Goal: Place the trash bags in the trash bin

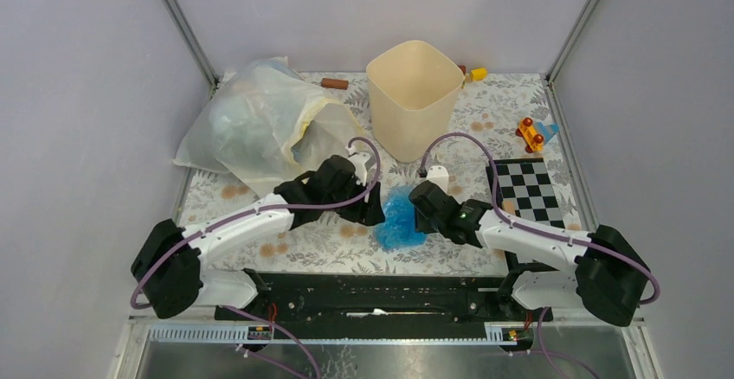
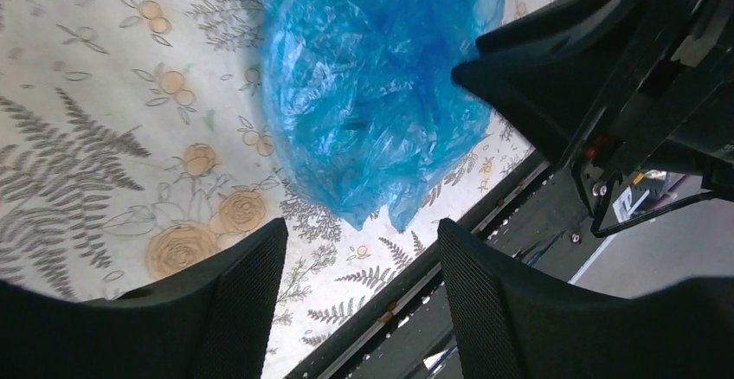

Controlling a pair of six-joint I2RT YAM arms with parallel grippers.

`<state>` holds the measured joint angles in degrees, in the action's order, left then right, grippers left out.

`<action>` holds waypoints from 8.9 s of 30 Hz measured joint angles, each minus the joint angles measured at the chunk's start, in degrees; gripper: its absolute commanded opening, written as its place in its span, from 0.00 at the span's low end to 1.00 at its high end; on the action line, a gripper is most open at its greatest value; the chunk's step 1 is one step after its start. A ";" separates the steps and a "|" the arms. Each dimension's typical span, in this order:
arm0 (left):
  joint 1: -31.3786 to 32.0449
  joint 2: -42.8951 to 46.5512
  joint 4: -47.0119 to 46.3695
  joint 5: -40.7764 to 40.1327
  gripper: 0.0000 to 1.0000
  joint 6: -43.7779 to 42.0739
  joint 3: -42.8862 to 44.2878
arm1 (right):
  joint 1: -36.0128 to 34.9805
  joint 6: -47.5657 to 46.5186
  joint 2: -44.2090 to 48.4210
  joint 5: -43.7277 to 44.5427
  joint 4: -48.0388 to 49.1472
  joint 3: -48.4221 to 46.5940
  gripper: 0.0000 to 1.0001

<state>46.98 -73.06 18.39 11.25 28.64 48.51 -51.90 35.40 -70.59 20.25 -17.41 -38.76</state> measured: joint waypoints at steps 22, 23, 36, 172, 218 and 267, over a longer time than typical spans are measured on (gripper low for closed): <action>4.20 -12.46 -14.14 -2.69 0.00 4.26 -5.16 | 0.15 -2.38 6.93 -2.67 2.25 1.25 0.00; 4.20 -12.44 -13.75 -4.48 0.00 4.31 -5.16 | 0.15 -2.19 8.13 -1.53 1.70 1.27 0.00; 4.33 -3.52 -8.96 -18.97 0.03 5.29 -5.42 | 0.26 2.40 22.23 13.33 -4.66 2.01 0.00; -18.03 14.51 -7.43 -7.21 0.00 5.99 -9.25 | 2.19 -4.48 4.11 9.35 9.42 0.15 0.82; -22.38 14.95 -7.76 -6.25 0.00 5.97 -12.57 | 9.86 0.20 8.11 -23.63 42.47 23.67 0.62; -12.85 24.04 15.30 14.40 0.00 10.75 -0.94 | 9.94 -4.24 28.26 -24.68 -8.94 -7.37 0.00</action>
<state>34.13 -49.01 33.69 25.65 39.40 47.57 -41.95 31.16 -42.33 -4.43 -26.35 -46.13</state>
